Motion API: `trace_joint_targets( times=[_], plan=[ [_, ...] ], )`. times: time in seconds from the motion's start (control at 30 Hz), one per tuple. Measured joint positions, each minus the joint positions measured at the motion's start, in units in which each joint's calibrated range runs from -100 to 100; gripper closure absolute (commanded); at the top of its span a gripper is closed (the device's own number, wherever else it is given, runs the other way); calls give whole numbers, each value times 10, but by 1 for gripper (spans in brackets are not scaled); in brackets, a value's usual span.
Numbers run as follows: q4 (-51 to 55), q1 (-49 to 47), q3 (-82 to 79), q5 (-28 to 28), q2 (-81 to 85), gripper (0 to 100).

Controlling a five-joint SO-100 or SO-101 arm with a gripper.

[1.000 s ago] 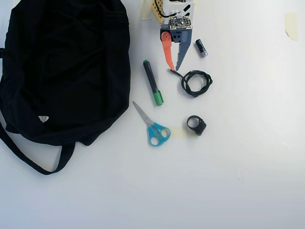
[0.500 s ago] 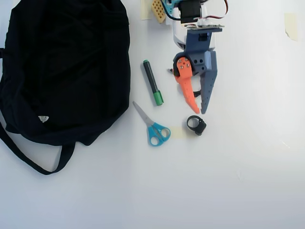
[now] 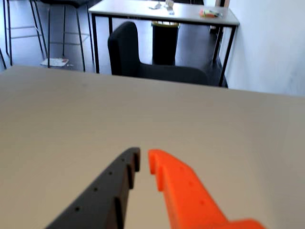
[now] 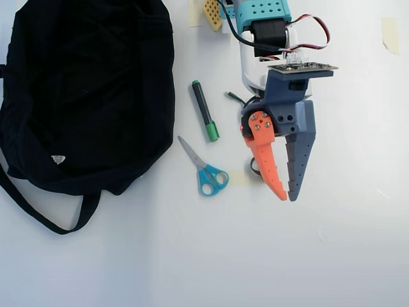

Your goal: Put the bike light into the black bag

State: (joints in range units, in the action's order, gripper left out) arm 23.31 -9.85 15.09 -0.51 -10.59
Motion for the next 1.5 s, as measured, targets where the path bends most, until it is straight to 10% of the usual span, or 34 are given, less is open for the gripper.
trace_joint_targets(
  times=[1.5],
  plan=[
    [728, -51, 16, -105, 141, 98]
  ],
)
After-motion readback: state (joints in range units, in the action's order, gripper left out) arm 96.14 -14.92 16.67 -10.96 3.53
